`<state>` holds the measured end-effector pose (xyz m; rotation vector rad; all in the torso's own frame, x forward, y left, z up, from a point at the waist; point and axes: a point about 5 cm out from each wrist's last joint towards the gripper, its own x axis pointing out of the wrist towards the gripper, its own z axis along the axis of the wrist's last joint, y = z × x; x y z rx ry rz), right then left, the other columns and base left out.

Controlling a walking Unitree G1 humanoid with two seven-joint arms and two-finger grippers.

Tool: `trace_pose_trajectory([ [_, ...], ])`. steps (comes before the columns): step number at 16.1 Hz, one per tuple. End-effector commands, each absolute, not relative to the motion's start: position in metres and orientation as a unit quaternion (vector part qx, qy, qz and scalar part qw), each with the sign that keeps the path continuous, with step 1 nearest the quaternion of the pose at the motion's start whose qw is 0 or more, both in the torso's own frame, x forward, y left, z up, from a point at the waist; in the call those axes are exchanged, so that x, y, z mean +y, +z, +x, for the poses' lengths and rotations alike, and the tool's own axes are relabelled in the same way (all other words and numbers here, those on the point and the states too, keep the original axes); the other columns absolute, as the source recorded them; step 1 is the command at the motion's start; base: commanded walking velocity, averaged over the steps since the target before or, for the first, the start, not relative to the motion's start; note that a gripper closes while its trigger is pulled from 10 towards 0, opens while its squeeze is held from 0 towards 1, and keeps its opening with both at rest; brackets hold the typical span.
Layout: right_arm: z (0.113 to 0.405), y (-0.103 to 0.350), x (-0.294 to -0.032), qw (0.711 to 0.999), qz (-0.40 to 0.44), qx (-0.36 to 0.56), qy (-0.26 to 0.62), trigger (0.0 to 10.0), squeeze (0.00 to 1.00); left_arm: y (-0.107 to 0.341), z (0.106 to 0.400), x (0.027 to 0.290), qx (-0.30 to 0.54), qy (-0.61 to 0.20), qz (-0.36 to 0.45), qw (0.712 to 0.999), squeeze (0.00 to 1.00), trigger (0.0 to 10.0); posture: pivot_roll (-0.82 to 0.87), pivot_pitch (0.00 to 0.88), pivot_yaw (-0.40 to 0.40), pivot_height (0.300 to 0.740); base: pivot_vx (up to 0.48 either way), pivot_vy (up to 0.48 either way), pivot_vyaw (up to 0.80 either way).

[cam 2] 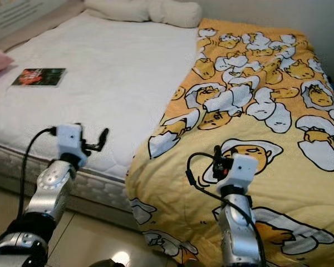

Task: Clean up the room

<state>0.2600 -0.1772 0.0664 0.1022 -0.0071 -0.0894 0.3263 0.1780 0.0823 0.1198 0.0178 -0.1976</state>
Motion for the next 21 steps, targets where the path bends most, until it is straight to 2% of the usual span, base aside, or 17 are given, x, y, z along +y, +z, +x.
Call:
trace_pose_trajectory([
  [1,0.263,0.069,-0.175,0.998,0.046,-0.01,-0.038,10.0,0.0,0.084,0.328,0.177,0.01,-0.11,0.071,0.991,0.0,10.0,-0.09,0.0,0.036,0.74,0.0,0.0,0.0],
  [7,0.278,0.077,-0.164,0.999,0.041,-0.028,-0.019,10.0,0.0,0.084,0.332,0.151,0.011,-0.169,0.069,0.983,0.0,10.0,-0.1,0.0,0.053,0.74,0.0,-0.471,0.0],
  [10,0.277,0.068,-0.162,0.999,0.041,-0.007,-0.017,10.0,0.0,0.086,0.335,0.152,0.011,-0.168,0.066,0.984,0.0,10.0,-0.09,0.0,0.062,0.74,0.199,-0.399,-0.48],
  [21,0.281,0.066,-0.153,1.0,0.027,-0.009,0.011,10.0,0.0,0.083,0.338,0.156,0.022,-0.146,0.072,0.986,0.0,10.0,-0.07,0.0,0.049,0.74,0.0,0.0,-0.05],
])
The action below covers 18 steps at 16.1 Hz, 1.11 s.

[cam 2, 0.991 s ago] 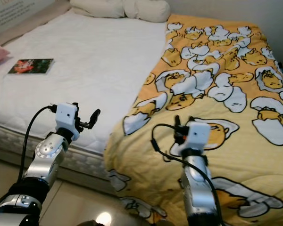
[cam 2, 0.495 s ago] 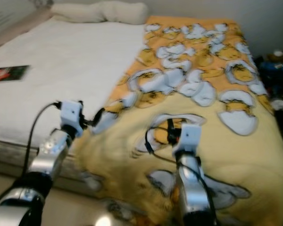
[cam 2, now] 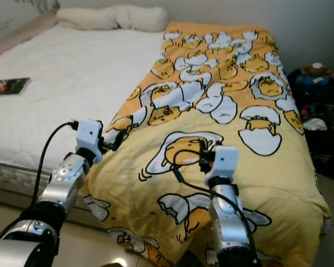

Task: Clean up the room

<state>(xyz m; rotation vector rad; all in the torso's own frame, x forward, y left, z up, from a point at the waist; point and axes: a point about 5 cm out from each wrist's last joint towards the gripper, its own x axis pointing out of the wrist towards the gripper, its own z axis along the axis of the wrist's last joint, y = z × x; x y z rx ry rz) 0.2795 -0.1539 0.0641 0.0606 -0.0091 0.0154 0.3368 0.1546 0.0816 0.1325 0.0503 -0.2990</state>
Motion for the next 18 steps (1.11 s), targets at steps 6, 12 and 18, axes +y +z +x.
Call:
trace_pose_trajectory([
  [6,0.2841,0.0657,-0.1455,0.999,0.022,-0.005,0.03,10.0,0.0,0.0804,0.3354,0.1596,0.026,-0.138,0.067,0.988,0.0,10.0,-0.06,0.0,0.041,0.74,0.0,0.0,-0.46],
  [12,0.284,0.0659,-0.1451,0.999,0.017,-0.009,0.033,10.0,0.0,0.0789,0.3342,0.1597,0.026,-0.128,0.076,0.989,0.0,10.0,-0.05,0.0,0.032,0.74,0.0,0.0,-0.34],
  [18,0.2841,0.0655,-0.1434,0.999,0.015,-0.007,0.04,10.0,0.0,0.077,0.3336,0.1622,0.031,-0.111,0.068,0.991,0.0,10.0,-0.05,0.0,0.022,0.74,0.0,0.0,0.0],
])
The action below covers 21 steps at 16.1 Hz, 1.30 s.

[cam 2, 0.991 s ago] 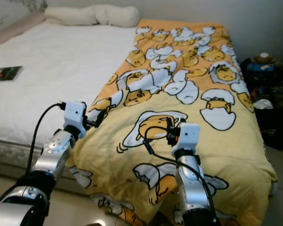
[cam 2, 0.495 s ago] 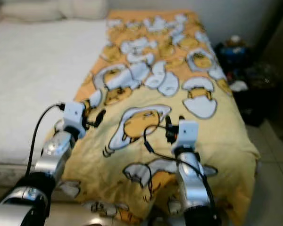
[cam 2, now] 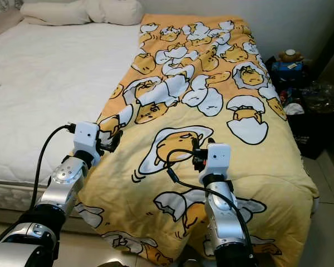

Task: Clean up the room

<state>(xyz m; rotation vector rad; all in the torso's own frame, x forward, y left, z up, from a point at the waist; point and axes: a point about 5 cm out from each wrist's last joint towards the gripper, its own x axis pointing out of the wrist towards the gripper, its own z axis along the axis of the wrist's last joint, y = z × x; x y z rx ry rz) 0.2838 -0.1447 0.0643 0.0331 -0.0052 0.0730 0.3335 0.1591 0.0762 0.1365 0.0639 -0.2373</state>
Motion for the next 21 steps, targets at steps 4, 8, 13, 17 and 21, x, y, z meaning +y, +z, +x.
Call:
trace_pose_trajectory([
  [4,0.28,0.066,-0.142,0.999,0.007,-0.019,0.045,10.0,0.0,0.083,0.339,0.155,0.028,-0.121,0.049,0.991,0.0,10.0,-0.05,0.0,0.023,0.74,0.0,0.0,0.0],
  [8,0.278,0.069,-0.144,0.998,-0.001,-0.038,0.04,10.0,0.0,0.09,0.348,0.155,0.03,-0.081,-0.001,0.996,0.0,10.0,-0.06,0.0,0.028,0.74,0.0,0.445,0.0],
  [13,0.274,0.066,-0.141,0.998,0.003,-0.038,0.039,10.0,0.0,0.096,0.349,0.137,0.017,-0.154,0.052,0.986,0.0,10.0,-0.06,0.0,0.042,0.74,0.081,0.403,0.0],
  [17,0.274,0.065,-0.14,0.999,0.004,-0.037,0.039,10.0,0.0,0.094,0.35,0.14,0.026,-0.143,0.065,0.987,0.0,10.0,-0.06,0.0,0.045,0.74,0.112,0.0,0.0],
  [21,0.275,0.063,-0.14,0.999,0.002,-0.026,0.037,10.0,0.0,0.093,0.351,0.14,0.034,-0.134,0.063,0.988,0.0,10.0,-0.06,0.0,0.046,0.74,0.0,0.0,-0.73],
])
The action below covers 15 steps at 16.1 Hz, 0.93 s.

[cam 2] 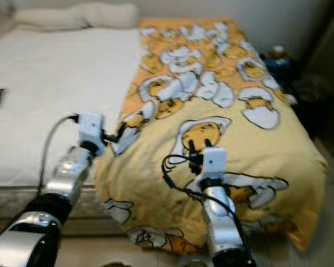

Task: Clean up the room

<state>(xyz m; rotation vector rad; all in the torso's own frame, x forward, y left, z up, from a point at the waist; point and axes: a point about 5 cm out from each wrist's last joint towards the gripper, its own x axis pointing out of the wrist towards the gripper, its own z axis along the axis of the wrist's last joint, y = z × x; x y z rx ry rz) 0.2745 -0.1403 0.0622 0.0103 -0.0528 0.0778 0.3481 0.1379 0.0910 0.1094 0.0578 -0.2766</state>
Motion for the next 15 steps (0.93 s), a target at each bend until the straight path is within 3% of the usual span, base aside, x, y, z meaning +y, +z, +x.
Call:
trace_pose_trajectory([
  [1,0.275,0.064,-0.14,0.999,0.002,-0.03,0.038,10.0,0.0,0.093,0.35,0.138,0.03,-0.143,0.053,0.988,0.0,10.0,-0.06,0.0,0.046,0.74,0.311,0.0,0.0],
  [10,0.276,0.065,-0.139,0.998,0.002,-0.034,0.043,10.0,0.0,0.093,0.35,0.133,0.031,-0.15,0.05,0.987,0.0,10.0,-0.07,0.0,0.041,0.74,0.47,0.0,0.0],
  [13,0.272,0.064,-0.138,0.998,0.003,-0.032,0.046,10.0,0.0,0.081,0.356,0.149,0.106,-0.079,0.086,0.988,0.0,10.0,-0.07,0.002,0.038,0.74,0.241,0.127,0.0],
  [15,0.26,0.063,-0.136,0.998,-0.001,-0.031,0.055,10.0,0.0,0.086,0.367,0.151,0.154,-0.096,0.112,0.977,0.0,10.0,-0.1,0.052,0.058,0.74,0.0,0.0,0.0],
])
